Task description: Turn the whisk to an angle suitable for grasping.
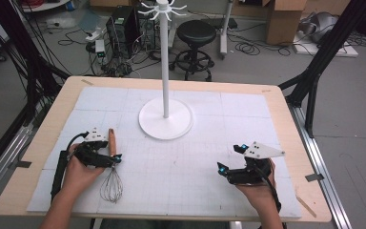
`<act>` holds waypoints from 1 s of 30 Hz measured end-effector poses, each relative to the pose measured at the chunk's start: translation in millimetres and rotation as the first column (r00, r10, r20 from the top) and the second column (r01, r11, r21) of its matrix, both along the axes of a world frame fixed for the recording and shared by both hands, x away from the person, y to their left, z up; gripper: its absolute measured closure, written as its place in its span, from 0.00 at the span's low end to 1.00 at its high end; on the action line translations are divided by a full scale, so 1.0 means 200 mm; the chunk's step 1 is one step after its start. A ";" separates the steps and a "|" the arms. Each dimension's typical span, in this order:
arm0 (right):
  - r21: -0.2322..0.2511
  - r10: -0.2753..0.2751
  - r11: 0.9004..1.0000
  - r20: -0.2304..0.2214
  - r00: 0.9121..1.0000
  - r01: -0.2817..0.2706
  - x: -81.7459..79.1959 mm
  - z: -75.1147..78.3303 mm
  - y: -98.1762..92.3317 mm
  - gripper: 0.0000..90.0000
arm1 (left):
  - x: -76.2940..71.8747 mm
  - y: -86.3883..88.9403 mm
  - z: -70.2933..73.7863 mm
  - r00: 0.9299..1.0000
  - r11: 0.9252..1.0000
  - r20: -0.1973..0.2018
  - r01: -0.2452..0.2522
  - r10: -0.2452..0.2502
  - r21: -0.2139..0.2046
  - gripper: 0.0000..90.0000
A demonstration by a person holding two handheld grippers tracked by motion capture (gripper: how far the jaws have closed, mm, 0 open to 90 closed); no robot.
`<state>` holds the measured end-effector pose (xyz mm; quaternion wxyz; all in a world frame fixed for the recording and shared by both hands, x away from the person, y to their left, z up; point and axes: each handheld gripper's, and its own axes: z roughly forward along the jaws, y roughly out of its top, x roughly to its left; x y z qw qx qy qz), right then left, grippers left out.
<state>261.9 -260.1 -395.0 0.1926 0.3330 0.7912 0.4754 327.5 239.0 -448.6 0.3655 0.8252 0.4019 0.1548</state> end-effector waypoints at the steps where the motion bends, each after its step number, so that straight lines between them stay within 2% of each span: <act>1: 0.000 0.003 1.000 -0.002 1.000 -0.003 0.00 0.00 0.00 0.14 | 0.00 0.00 0.00 1.000 1.000 -0.005 -0.006 0.006 0.002 0.27; 2: -0.001 0.003 1.000 0.001 1.000 -0.003 0.00 0.00 0.00 0.14 | 0.00 0.01 0.01 1.000 1.000 -0.006 -0.024 0.024 -0.002 0.30; 4: -0.001 -0.003 1.000 0.003 1.000 0.003 0.00 0.00 0.00 0.14 | 0.00 0.01 0.01 1.000 1.000 -0.009 -0.025 0.025 -0.003 0.35; 5: 0.001 -0.003 1.000 0.002 1.000 0.003 0.00 0.00 0.00 0.14 | 0.00 0.02 0.02 1.000 1.000 -0.007 -0.008 0.008 0.010 0.37; 12: -0.027 -0.002 1.000 0.006 1.000 0.003 0.00 0.00 0.01 0.14 | 0.00 0.02 0.03 1.000 0.999 -0.022 -0.011 0.012 0.034 0.47; 16: -0.031 -0.003 1.000 0.005 1.000 0.004 0.00 0.00 0.01 0.14 | 0.00 0.03 0.04 1.000 0.999 -0.031 0.000 0.001 0.039 0.59; 20: -0.032 -0.004 0.999 0.008 1.000 0.005 0.00 0.00 0.00 0.15 | 0.02 0.04 0.06 0.998 0.999 -0.062 0.025 -0.022 0.049 0.61; 22: -0.028 -0.006 1.000 0.007 1.000 0.006 0.00 0.00 0.00 0.15 | 0.03 0.03 0.07 0.996 0.997 -0.078 0.037 -0.031 0.073 0.61; 23: -0.029 -0.007 1.000 0.008 1.000 0.007 0.00 0.00 0.00 0.15 | 0.04 0.02 0.08 0.995 0.995 -0.095 0.041 -0.032 0.096 0.61; 30: -0.024 -0.009 1.000 0.003 1.000 0.009 0.00 0.00 0.00 0.15 | 0.08 -0.01 0.10 0.991 0.991 -0.133 0.046 -0.028 0.128 0.60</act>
